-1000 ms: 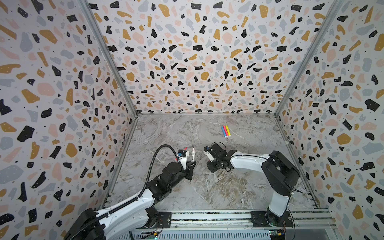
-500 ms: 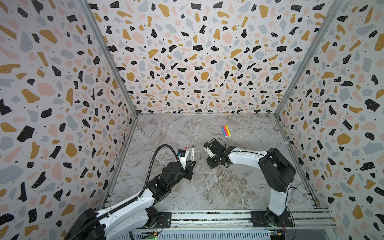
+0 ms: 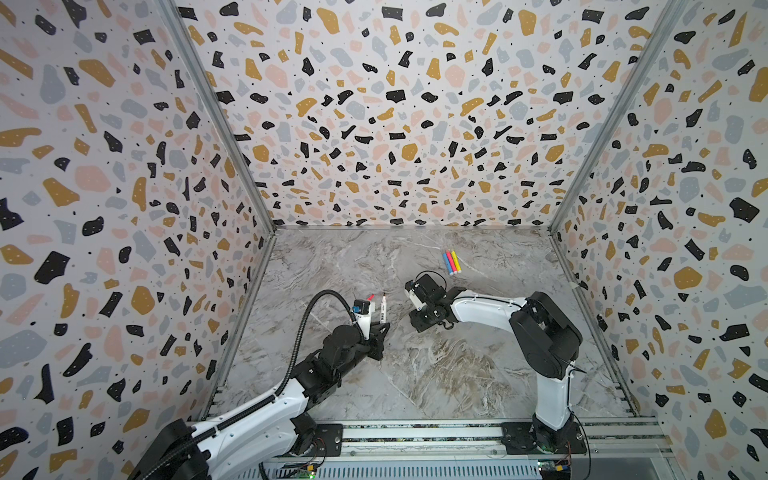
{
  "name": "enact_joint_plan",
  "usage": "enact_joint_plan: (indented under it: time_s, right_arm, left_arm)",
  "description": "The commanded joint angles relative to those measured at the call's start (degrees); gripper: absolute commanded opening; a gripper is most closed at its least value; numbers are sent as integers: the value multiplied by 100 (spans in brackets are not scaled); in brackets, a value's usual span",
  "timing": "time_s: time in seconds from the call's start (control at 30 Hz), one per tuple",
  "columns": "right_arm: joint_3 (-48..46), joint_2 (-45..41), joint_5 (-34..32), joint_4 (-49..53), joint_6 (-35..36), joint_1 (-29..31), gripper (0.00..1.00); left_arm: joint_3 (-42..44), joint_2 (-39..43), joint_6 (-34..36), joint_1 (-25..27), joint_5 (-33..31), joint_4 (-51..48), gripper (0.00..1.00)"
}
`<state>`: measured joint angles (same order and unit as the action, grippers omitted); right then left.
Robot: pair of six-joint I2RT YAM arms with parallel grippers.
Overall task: Insert the pens into the pen caps
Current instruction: 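Lift the red cap and swing it above the white marker with the right gripper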
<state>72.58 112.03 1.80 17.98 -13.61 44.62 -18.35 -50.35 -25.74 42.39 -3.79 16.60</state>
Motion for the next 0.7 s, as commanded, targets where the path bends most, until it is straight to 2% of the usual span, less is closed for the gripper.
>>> enact_joint_plan:
  time_s: [0.0, 0.2, 0.47, 0.67]
  right_arm:
    - [234, 77, -110, 326, 16, -24, 46]
    - [310, 162, -177, 398, 40, -7, 41]
    - [527, 346, -461, 645, 150, 46, 28]
    - [780, 558, -674, 904, 177, 116, 26]
  left_arm:
    - [65, 78, -16, -51, -34, 144, 0]
    - [70, 102, 6, -63, -51, 127, 0]
    - [90, 87, -14, -74, -43, 160, 0]
    - [59, 105, -2, -80, -34, 107, 0]
